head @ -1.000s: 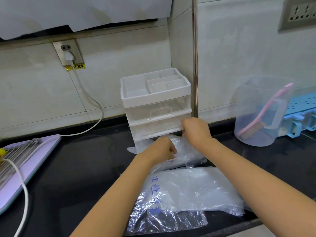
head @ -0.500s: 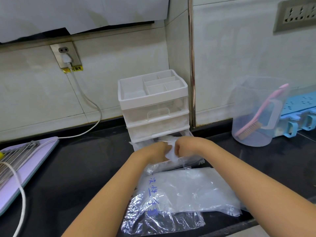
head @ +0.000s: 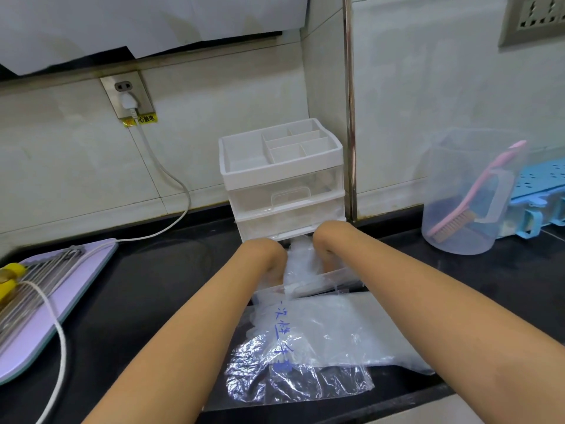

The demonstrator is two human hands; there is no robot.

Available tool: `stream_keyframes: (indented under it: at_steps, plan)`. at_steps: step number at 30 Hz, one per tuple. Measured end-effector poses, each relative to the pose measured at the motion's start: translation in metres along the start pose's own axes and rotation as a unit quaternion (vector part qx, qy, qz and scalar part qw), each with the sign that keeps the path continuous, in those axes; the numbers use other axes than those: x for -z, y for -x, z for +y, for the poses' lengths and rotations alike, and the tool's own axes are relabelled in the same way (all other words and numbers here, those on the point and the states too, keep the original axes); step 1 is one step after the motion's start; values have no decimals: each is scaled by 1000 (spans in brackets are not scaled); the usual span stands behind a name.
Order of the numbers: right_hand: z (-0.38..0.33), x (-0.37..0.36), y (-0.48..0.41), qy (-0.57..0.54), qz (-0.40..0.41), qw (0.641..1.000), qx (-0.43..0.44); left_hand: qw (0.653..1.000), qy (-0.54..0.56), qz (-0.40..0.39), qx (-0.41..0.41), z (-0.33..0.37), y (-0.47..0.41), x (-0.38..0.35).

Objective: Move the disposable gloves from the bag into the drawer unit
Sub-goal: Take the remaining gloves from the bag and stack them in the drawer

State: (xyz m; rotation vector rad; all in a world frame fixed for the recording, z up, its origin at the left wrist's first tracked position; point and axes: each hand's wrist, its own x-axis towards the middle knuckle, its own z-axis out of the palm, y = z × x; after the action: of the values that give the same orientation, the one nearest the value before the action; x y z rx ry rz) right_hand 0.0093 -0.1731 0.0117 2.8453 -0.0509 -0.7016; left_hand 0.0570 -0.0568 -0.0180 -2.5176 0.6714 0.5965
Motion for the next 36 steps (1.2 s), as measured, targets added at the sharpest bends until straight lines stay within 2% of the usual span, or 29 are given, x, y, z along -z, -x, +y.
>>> stream_keyframes:
  at_steps: [4,8,13,16,18,20,22,24,27,30,33,36]
  plan:
    - [1,-2,4,-9,-1,1000,7,1000,0,-16,2,1,-1,1]
    - [13,-13,7,-94,12,995,6,999,29,8,-16,-1,7,-2]
    - [39,-17,25,-177,178,967,46,988,121,97,-20,3,34,-5]
    - [55,-23,50,-253,241,934,77,953,211,217,-24,13,68,-4]
    - [62,-32,65,-278,270,917,92,912,274,304,-35,21,88,-9]
    - [64,-45,79,-298,281,906,105,869,348,347,-59,34,108,-19]
    - [65,-60,92,-316,278,900,114,852,387,343,-84,47,119,-32]
    - [67,-76,102,-333,257,898,129,851,399,327,-99,61,120,-47]
    - [69,-102,112,-337,203,909,135,848,408,313,-129,78,108,-69]
    - [67,-127,111,-312,180,927,105,854,407,281,-162,94,100,-85]
    - [63,-150,104,-322,199,920,100,864,392,260,-179,104,95,-92]
    - [57,-165,97,-376,258,883,105,875,371,261,-170,109,91,-95]
